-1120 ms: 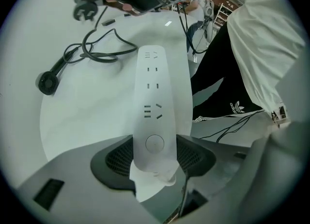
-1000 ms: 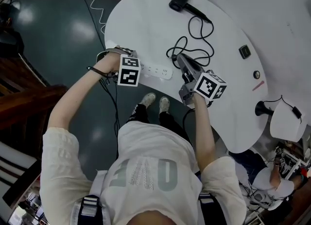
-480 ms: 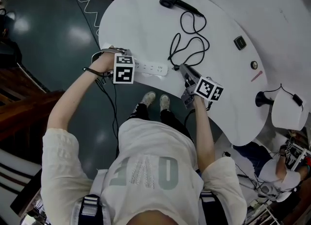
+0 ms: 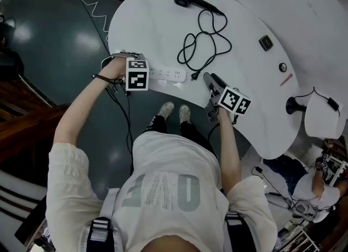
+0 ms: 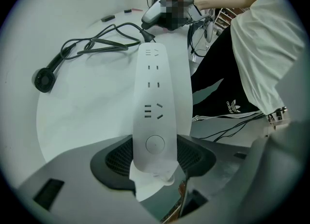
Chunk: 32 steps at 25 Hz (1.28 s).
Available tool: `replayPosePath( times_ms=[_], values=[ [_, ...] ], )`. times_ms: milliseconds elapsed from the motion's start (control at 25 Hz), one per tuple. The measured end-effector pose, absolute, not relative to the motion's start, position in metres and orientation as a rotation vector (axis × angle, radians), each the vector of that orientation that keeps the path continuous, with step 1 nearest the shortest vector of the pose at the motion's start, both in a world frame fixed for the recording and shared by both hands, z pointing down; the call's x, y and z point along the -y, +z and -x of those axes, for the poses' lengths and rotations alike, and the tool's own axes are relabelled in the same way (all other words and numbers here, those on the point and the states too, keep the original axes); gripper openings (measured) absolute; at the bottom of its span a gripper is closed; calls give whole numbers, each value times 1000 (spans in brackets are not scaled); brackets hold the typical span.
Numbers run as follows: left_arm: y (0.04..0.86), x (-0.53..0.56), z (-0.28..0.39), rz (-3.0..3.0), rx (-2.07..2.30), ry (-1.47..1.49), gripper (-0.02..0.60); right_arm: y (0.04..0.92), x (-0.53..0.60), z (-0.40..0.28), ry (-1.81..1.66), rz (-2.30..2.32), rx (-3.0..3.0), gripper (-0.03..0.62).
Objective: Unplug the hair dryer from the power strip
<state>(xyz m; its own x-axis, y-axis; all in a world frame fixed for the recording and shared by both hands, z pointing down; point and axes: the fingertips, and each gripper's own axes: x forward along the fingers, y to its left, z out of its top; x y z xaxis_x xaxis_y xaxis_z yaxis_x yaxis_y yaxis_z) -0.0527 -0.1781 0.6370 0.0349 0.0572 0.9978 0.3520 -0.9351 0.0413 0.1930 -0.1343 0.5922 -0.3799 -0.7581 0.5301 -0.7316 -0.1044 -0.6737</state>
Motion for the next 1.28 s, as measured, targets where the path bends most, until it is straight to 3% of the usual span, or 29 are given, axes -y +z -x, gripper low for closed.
replayPosePath(
  times_ms=[640, 880, 1000, 1160, 1280],
  values=[
    [630, 181, 51, 2109, 344, -1991, 253, 533, 155, -206, -1178, 1906, -2262, 167],
    [602, 198, 41, 2170, 259, -1966, 321, 500, 163, -209, -1049, 1919, -2308, 167],
    [562, 221, 8, 2301, 84, -1812, 319, 473, 167, -220, -868, 2057, -2369, 167],
    [481, 243, -59, 2681, -234, -1388, 314, 409, 177, -235, -504, 2255, -2361, 167],
    [411, 244, -101, 2868, -452, -979, 221, 353, 178, -239, -265, 2316, -2298, 167]
  ],
)
